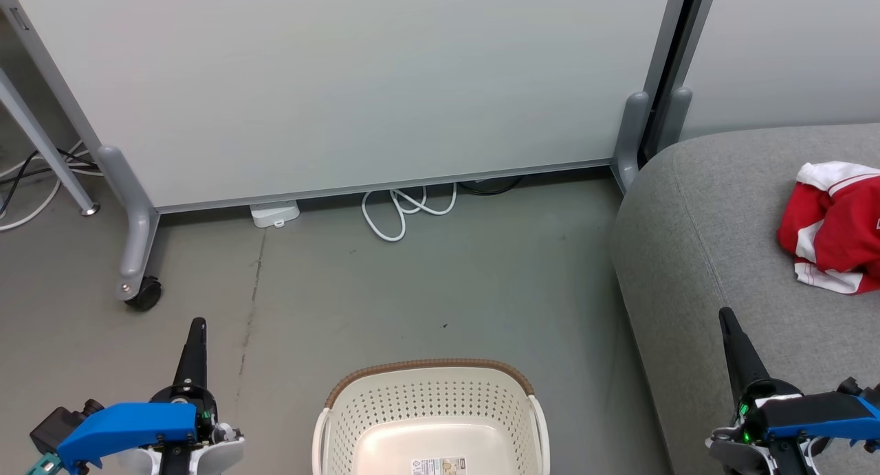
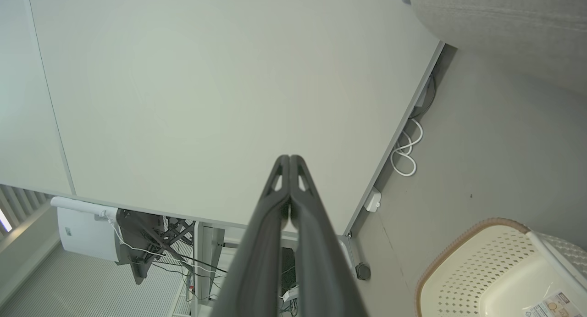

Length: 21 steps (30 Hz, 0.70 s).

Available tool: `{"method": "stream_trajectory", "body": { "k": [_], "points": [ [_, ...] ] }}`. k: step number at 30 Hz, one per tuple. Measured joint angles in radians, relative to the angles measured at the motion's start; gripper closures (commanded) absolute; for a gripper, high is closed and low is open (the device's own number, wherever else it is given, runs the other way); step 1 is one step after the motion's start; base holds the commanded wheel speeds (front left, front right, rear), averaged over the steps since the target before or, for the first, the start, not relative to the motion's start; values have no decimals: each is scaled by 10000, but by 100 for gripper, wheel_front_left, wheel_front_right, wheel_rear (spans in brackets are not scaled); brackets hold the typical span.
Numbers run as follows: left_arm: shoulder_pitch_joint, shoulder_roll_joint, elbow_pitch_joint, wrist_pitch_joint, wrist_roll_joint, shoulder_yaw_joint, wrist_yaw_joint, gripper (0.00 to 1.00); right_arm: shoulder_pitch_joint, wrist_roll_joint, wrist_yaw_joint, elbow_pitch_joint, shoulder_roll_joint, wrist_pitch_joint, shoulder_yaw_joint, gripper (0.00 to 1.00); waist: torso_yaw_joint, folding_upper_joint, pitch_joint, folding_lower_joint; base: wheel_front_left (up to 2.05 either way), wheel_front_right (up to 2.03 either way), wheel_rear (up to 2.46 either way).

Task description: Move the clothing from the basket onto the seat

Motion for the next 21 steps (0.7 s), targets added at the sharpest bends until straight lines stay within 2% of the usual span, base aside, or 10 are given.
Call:
{"method": "stream_trajectory", "body": {
  "k": [21],
  "points": [
    [-148,-54,-199,399,-1367,251,0,100,-164,1605,0,-42,-2,366,-136,100,-70,0,30,0,0,0,0]
  ]
}}
